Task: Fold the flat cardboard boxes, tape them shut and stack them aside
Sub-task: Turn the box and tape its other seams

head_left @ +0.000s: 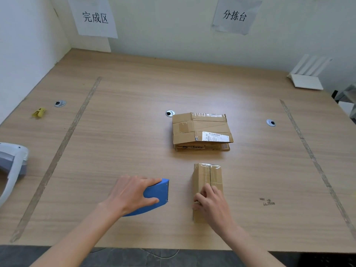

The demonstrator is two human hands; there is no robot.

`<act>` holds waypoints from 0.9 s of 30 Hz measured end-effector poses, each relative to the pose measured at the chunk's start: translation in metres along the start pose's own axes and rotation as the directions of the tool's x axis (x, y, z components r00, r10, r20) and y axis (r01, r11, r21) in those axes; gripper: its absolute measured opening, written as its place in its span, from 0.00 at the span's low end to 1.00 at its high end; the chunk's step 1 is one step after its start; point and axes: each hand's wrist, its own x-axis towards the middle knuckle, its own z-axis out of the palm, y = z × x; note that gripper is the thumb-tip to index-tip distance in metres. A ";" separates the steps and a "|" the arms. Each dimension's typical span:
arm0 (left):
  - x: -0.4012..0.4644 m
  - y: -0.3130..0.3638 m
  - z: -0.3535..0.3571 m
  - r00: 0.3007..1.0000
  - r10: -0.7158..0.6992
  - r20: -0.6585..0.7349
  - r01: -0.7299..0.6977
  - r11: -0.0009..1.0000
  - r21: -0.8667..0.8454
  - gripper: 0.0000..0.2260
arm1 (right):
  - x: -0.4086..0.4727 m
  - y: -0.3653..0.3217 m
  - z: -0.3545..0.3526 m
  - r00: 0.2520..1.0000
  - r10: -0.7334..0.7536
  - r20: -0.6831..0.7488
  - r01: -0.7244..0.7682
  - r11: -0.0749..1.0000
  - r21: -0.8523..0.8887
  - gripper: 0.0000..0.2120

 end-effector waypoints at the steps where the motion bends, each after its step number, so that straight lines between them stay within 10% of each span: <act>1: 0.001 0.000 -0.002 1.000 0.003 -0.003 -0.003 1.000 -0.001 0.28 | 0.001 -0.001 0.000 1.000 -0.009 -0.001 0.009 1.000 -0.009 0.16; 18: 0.023 0.003 0.019 0.999 0.049 -0.001 -0.049 0.999 0.023 0.27 | 0.069 0.019 -0.031 0.957 0.289 0.002 -0.289 0.956 0.054 0.15; 27: 0.025 -0.007 0.055 0.944 0.221 -0.247 -0.193 0.972 0.132 0.23 | 0.096 0.016 0.010 0.799 0.587 0.134 -0.602 0.779 0.176 0.06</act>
